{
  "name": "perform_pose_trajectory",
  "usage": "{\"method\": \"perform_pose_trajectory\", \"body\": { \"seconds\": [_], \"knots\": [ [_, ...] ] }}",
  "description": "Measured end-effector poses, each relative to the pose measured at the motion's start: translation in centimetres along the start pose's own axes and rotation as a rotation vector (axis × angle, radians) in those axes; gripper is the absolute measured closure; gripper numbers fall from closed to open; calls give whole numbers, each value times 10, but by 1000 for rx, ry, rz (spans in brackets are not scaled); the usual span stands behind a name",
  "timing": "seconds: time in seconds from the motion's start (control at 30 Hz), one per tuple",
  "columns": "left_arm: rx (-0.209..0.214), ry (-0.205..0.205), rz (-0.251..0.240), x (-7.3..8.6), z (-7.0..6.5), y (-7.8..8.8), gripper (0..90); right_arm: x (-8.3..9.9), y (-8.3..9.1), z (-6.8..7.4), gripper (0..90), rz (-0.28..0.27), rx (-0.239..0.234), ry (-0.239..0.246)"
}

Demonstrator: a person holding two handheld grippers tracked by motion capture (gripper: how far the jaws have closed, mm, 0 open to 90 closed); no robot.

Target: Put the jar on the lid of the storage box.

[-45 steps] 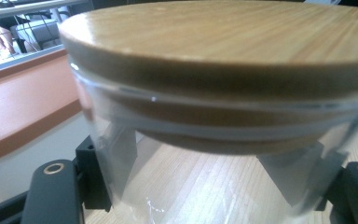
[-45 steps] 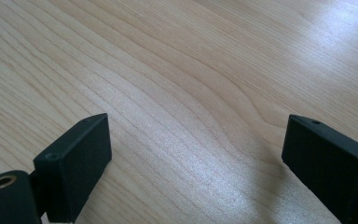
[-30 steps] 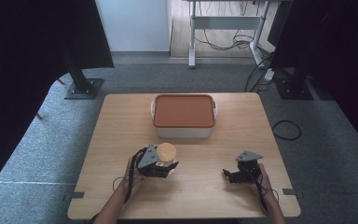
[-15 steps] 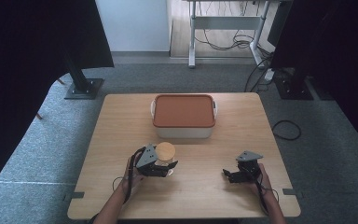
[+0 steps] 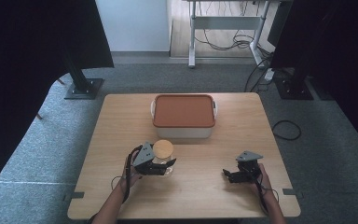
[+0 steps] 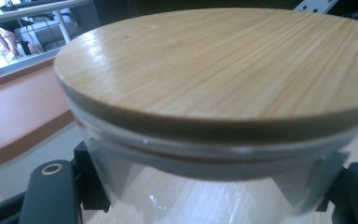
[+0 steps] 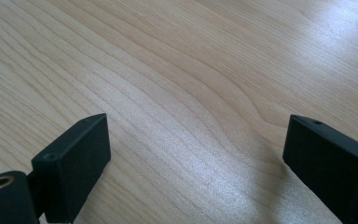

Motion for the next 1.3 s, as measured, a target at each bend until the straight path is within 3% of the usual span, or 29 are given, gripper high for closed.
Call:
{"method": "perform_pose_trajectory", "body": {
  "seconds": [0.8,1.3],
  "knots": [
    [-3,7,-12,-4,0,-3,249,0,0,0,72,-3,4,5],
    [-3,15,16,6,-2,-8,250,0,0,0,73,-3,1,5]
  ]
}}
Point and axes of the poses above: each handheld gripper's, and its own axes: y roughly backward along the jaws, x roughly out of its underside, z roughly to its left, the point moved 7 cm from there along -y, roughly forward along the jaws, and after that the axes turned 9 degrees about -y, right-handed, at the moved point
